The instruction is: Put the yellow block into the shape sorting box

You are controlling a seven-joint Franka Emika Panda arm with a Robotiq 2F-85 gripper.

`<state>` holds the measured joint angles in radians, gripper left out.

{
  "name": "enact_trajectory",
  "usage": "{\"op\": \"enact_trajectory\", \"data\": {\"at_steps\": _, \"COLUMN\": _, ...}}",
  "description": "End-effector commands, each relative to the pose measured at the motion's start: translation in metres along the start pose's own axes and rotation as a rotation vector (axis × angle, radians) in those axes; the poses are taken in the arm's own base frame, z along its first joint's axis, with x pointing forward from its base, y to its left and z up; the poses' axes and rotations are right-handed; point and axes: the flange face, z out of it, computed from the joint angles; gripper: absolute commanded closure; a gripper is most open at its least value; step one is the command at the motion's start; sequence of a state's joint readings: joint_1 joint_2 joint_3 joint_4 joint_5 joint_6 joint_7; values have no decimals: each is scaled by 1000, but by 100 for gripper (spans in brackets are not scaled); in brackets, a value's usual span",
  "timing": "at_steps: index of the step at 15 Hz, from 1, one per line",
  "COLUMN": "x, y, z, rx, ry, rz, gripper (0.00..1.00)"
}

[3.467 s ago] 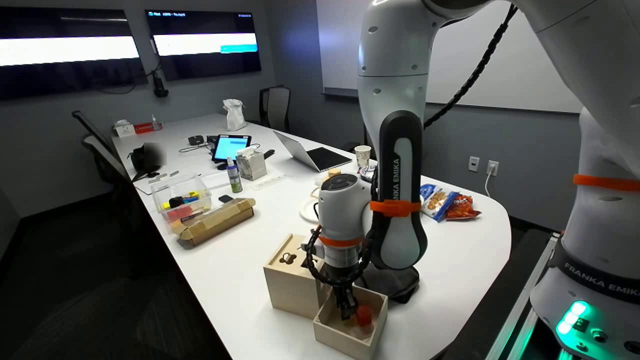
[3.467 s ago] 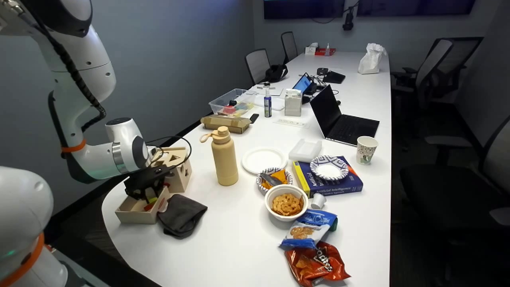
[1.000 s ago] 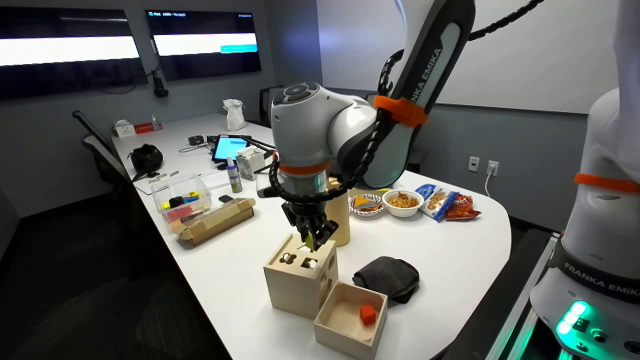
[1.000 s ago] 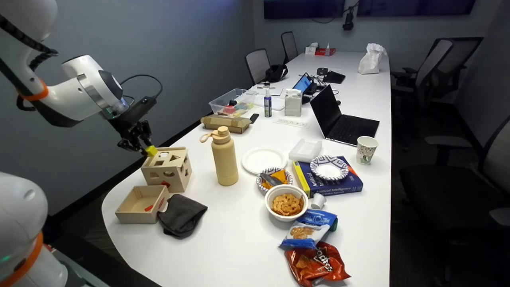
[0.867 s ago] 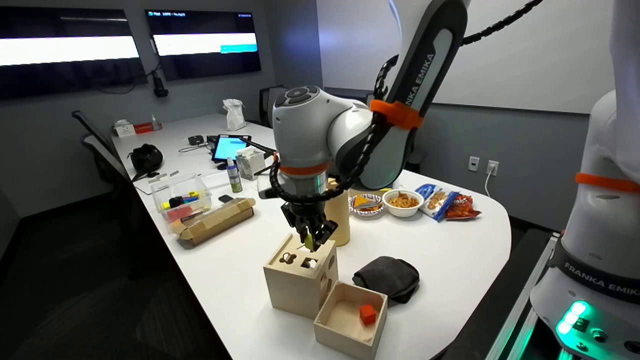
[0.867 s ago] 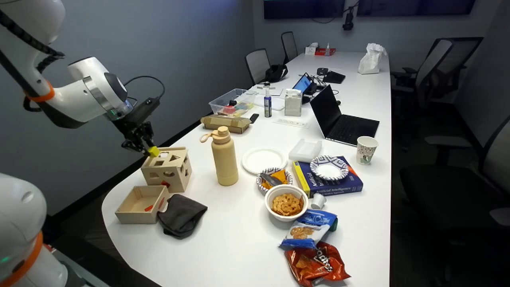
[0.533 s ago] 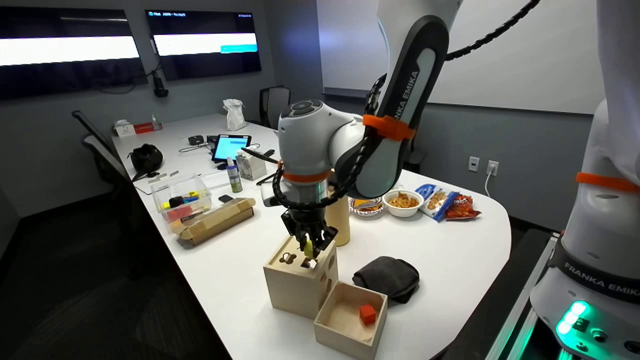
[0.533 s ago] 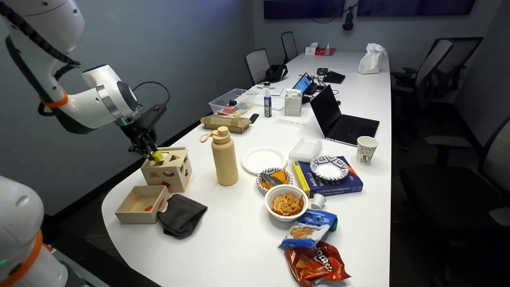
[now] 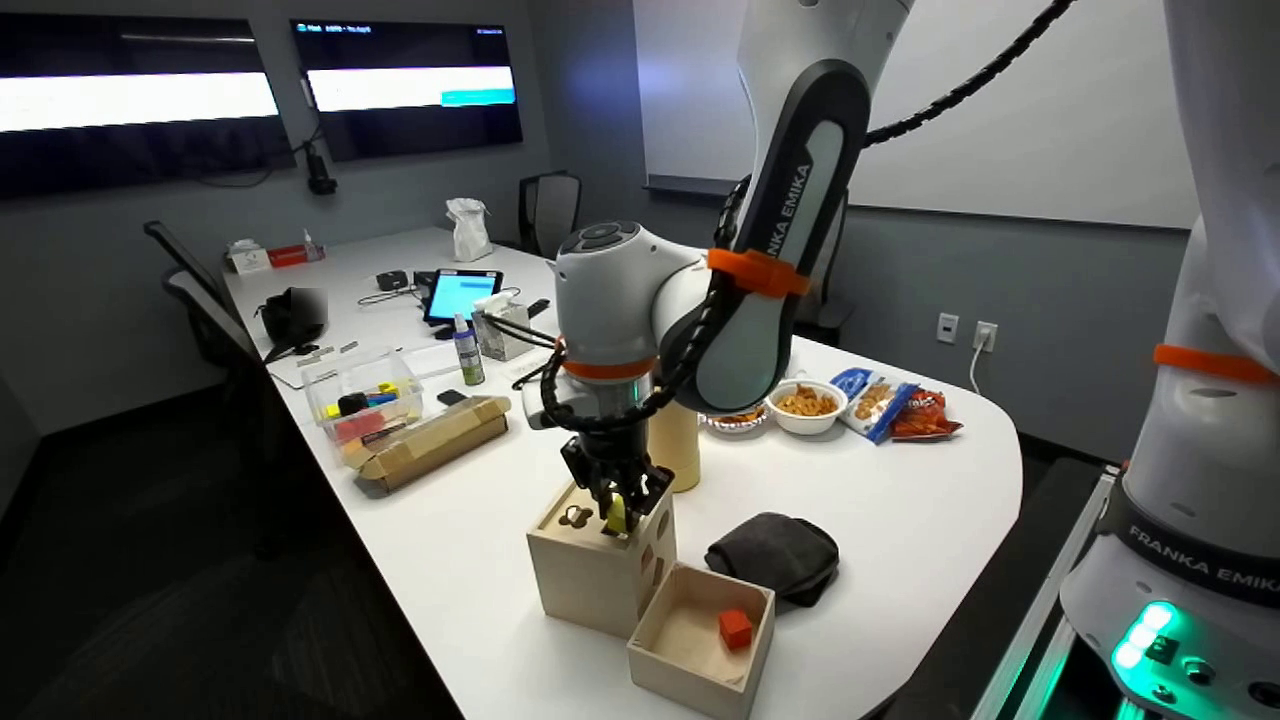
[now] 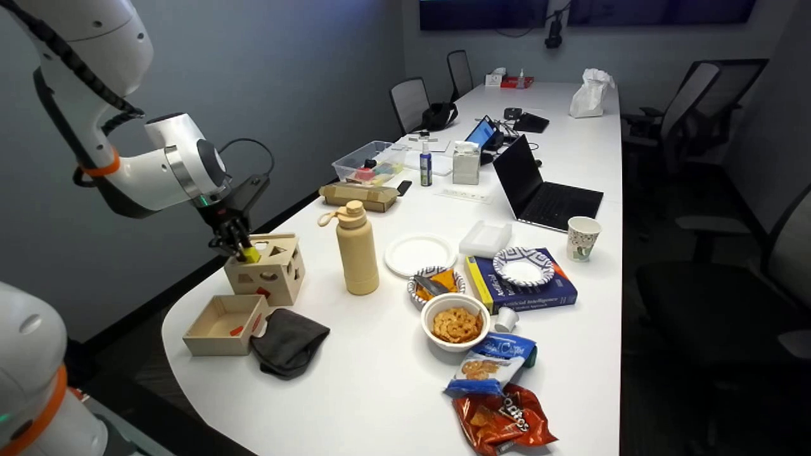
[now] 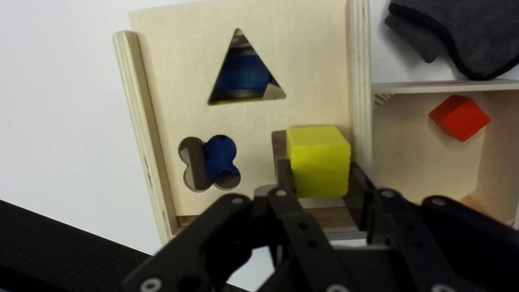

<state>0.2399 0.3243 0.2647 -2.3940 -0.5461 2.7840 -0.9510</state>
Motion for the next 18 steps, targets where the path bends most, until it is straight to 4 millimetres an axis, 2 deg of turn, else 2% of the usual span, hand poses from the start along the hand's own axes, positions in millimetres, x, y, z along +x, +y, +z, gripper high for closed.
{"op": "enact_trajectory", "data": {"at_steps": 1, "x": 0, "y": 13, "z": 1, "rx": 1, "ry": 19, "rz": -13, "gripper": 90}}
{"op": "enact_trajectory", "data": {"at_steps": 7, "x": -5, "y": 20, "z": 6, "rx": 4, "ry": 35, "rz": -8, "gripper": 90}}
{"op": "enact_trajectory", "data": {"at_steps": 18, "x": -4, "y": 13, "z": 8, "rx": 20, "ry": 42, "rz": -65, "gripper": 90}}
